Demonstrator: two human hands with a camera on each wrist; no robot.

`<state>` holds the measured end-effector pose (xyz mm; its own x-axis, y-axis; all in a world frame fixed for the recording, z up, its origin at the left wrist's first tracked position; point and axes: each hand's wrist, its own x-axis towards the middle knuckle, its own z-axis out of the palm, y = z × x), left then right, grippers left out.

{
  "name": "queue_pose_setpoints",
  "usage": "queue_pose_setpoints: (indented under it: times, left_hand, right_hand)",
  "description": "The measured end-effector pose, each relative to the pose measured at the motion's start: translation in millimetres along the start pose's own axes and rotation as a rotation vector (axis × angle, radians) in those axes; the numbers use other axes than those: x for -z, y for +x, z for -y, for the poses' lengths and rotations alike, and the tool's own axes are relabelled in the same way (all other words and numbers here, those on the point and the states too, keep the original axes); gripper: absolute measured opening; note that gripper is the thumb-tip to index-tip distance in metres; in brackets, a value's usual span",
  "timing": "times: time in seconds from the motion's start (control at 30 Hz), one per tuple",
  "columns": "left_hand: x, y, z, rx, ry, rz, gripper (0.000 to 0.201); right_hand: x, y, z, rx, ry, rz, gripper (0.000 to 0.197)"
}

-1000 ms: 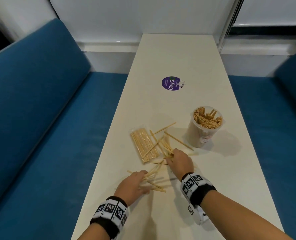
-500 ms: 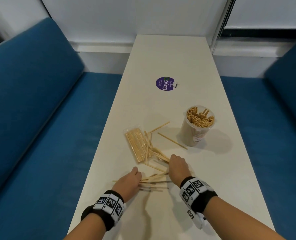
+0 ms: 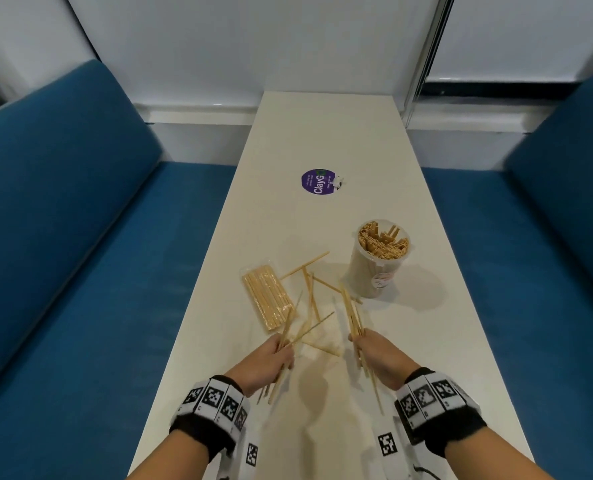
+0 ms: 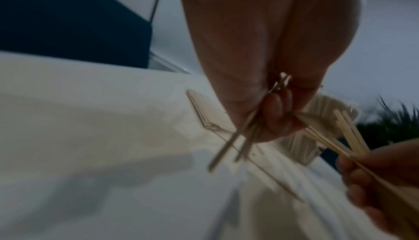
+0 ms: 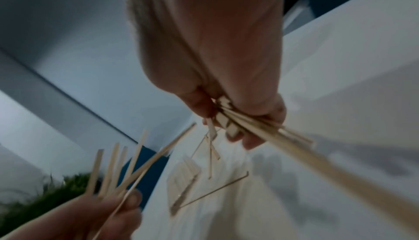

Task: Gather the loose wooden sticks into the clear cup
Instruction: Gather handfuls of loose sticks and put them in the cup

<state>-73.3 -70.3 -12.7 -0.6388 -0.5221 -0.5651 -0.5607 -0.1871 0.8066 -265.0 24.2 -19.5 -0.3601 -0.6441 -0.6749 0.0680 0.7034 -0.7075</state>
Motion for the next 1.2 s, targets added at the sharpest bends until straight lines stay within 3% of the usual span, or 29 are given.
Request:
queue_pose_setpoints:
  times: [0.1,0.23,0.4,0.5,0.63,0.8,0.9,1.03,1.13,1.2]
  left_hand:
    - [-12,-2,-13,0.030,-0.312,0.037,0.007]
    - [-26,-5,-28,0.031,-0.465,0.084,0.013]
    - [-42,-11,-40,0.002,-0.299,0.157,0.016]
    - [-47,-12,-44,0.037,-0.199,0.117,0.022]
    - [-48,-8,-49,0.103,-0.127,0.024,0.027]
    - [-53,-5,-49,0.085,0.024,0.083,0.048]
    - [-56,-6,-49,0.039,0.071,0.129,0.051]
    - [-51,-12,-51,0.007,-0.040,0.253,0.029]
    - [-47,-15,-48,0.057,-0.122,0.253,0.034]
    - [-44,-16,-45,0.145,-0.382,0.200,0.048]
  right_hand:
    - [-7,-18,5,0.037,0.330,0.061,0.013]
    - [-23,-31,10,0.117,0.560,0.100,0.016]
    - [-36,-39,18,0.298,0.396,0.119,0.040]
    - [-39,-40,18,0.348,0.263,0.081,0.051]
    - [-42,-41,14,0.344,0.289,0.110,0.073]
    - [-39,-40,16,0.339,0.312,0.174,0.034]
    - [-40,-38,17,0.326,0.231,0.087,0.029]
    - [-36,-39,25,0.382,0.166,-0.141,0.033]
    - [-27,-43,37,0.454,0.295,-0.265,0.032]
    - [-26,-46,45,0.524,0.378,-0.285,0.029]
